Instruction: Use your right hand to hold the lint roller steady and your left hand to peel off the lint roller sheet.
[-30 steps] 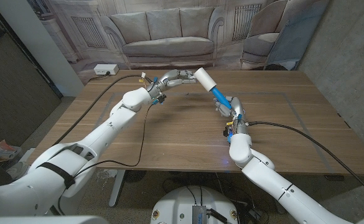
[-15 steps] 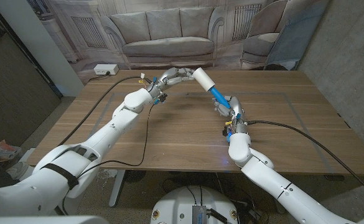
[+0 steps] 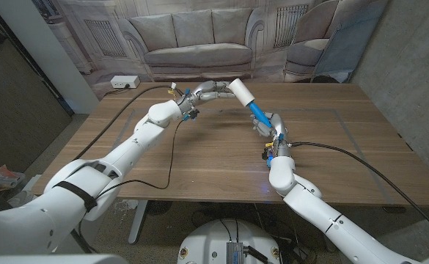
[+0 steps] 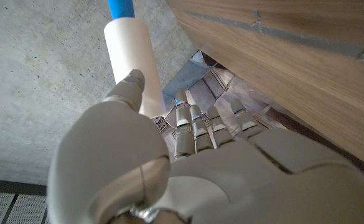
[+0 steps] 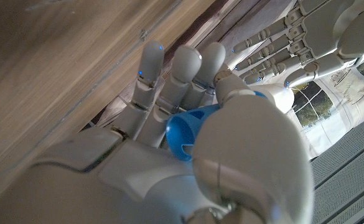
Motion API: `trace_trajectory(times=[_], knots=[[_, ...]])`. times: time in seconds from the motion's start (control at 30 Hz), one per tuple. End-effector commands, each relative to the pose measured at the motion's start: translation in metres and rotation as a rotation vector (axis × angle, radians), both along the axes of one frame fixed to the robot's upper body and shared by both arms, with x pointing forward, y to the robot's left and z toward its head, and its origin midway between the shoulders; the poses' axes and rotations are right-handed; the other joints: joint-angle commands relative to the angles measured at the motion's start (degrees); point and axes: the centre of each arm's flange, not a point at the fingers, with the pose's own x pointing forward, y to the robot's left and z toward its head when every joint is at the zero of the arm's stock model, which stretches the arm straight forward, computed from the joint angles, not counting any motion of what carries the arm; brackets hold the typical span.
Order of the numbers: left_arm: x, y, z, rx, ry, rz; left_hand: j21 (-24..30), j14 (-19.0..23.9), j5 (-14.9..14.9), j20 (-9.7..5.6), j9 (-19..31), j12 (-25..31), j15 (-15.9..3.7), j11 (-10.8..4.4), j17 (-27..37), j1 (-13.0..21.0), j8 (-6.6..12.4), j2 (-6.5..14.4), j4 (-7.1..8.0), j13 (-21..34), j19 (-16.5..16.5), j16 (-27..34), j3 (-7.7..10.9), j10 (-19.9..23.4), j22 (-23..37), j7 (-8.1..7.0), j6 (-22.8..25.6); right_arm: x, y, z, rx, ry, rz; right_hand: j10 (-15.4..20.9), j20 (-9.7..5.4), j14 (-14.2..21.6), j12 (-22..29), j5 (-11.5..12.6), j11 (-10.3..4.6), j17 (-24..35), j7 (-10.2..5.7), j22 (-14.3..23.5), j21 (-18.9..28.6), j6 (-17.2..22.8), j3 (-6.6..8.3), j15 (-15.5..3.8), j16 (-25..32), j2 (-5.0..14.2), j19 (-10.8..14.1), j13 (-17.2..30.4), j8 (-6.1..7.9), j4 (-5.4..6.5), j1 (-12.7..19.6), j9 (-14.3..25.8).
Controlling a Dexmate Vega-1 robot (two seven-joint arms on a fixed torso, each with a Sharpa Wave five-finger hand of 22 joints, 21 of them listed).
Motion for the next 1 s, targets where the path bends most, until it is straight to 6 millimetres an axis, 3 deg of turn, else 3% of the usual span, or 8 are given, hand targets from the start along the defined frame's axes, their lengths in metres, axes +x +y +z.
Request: trace_trajectory(times=[0.03,0.2,0.33,0.57,0.77,0.87,0.93,1.0], knots=[[-0.002,-0.004,0.001,0.086,0.005,-0.037,-0.2,-0.53,0.32,-0.03,0.27,-0.34,0.09,0.25,0.15,0.02,0.11,-0.61,-0.06,0.33,-0.4,-0.13,-0.63,-0.47,-0.11,0.19,0.21,0.005,0.0,0.0,0.01,0.002,-0.014,2.67,-7.93,-0.7,0.54,0.06,2.38,0.38,6.44,0.24,0.42,6.98,0.54,-0.4,-0.24,2.56,0.32,0.31,0.01,-0.03,-2.23,0.18],[-0.001,0.003,-0.003,-0.089,0.007,-0.025,0.2,1.78,0.56,-0.48,1.86,0.6,-1.56,-1.1,0.5,-0.16,4.36,0.45,0.36,0.44,0.51,1.47,-0.92,3.22,-0.39,-0.73,8.52,0.009,-0.002,-0.004,-0.002,0.013,-0.064,2.83,-7.91,-0.53,0.49,0.06,2.44,0.62,6.42,0.24,0.4,6.95,0.58,-0.38,-0.12,2.54,0.22,0.01,-0.03,-0.01,-2.28,0.13],[0.0,0.007,-0.006,-0.145,0.028,-0.027,0.77,3.74,0.38,-0.31,2.52,1.76,-2.64,-2.44,0.72,-1.24,6.07,0.52,0.96,0.49,1.63,2.21,-1.46,6.22,-0.41,-0.1,11.71,0.009,-0.003,-0.008,-0.04,-0.015,-0.158,2.67,-7.93,-0.55,0.57,0.07,2.38,0.96,6.43,0.25,0.4,7.05,0.66,-0.38,-0.04,2.48,0.16,0.12,-0.02,-0.05,-2.32,0.08],[0.003,0.008,-0.01,-0.156,0.037,-0.019,0.99,4.08,0.37,-0.25,2.85,2.04,-2.99,-2.77,0.86,-1.72,6.2,0.63,1.23,0.51,1.79,2.23,-1.66,6.81,-0.35,-0.09,11.49,0.009,-0.005,-0.015,0.015,-0.084,-0.296,2.66,-7.93,-0.67,0.55,0.07,2.48,0.94,6.32,0.31,0.45,6.96,0.7,-0.4,-0.31,2.46,0.06,-0.05,-0.09,-0.07,-2.34,0.0],[0.002,0.01,-0.01,-0.164,0.033,0.01,1.19,4.08,0.35,-0.15,3.06,2.11,-2.86,-2.51,0.97,-2.23,5.95,0.69,1.5,0.52,1.82,2.09,-1.88,6.79,-0.26,0.87,10.67,0.011,-0.007,-0.024,0.079,-0.127,-0.366,2.56,-7.94,-0.65,0.71,0.07,2.4,1.05,6.24,0.34,0.47,7.04,0.72,-0.4,-0.35,2.43,0.01,0.23,-0.05,-0.09,-2.33,-0.02],[0.002,0.01,-0.01,-0.176,0.034,0.0,1.54,4.72,0.43,-0.29,3.83,2.85,-3.25,-2.82,1.08,-2.67,8.25,0.38,1.57,0.59,1.89,2.03,-2.27,8.24,-0.12,0.6,15.02,0.01,-0.005,-0.025,0.086,-0.152,-0.408,2.54,-7.94,-0.61,0.74,0.07,2.45,1.29,6.16,0.37,0.49,6.93,0.74,-0.4,-0.3,2.41,-0.03,0.24,-0.03,-0.09,-2.33,0.06],[0.003,0.01,-0.009,-0.204,0.036,0.002,1.69,4.8,0.46,-0.45,4.17,2.98,-3.34,-2.85,1.16,-2.67,8.69,0.33,1.53,0.63,2.02,1.98,-2.34,8.43,-0.07,-0.6,15.34,0.01,-0.002,-0.025,0.069,-0.188,-0.44,2.5,-7.94,-0.6,0.79,0.07,2.48,1.43,6.19,0.39,0.51,7.01,0.75,-0.4,-0.3,2.4,-0.04,0.32,-0.03,-0.1,-2.32,-0.02],[0.002,0.01,-0.01,-0.231,0.038,0.028,1.76,4.75,0.47,-0.36,4.47,2.97,-3.13,-2.75,1.29,-2.82,8.42,0.54,1.66,0.67,1.94,1.94,-2.38,8.3,-0.03,-0.43,13.94,0.008,0.004,-0.026,0.045,-0.225,-0.529,2.59,-7.94,-0.59,0.66,0.07,2.37,1.51,6.19,0.4,0.51,6.99,0.76,-0.4,-0.32,2.37,-0.07,0.05,-0.04,-0.11,-2.31,-0.04]])
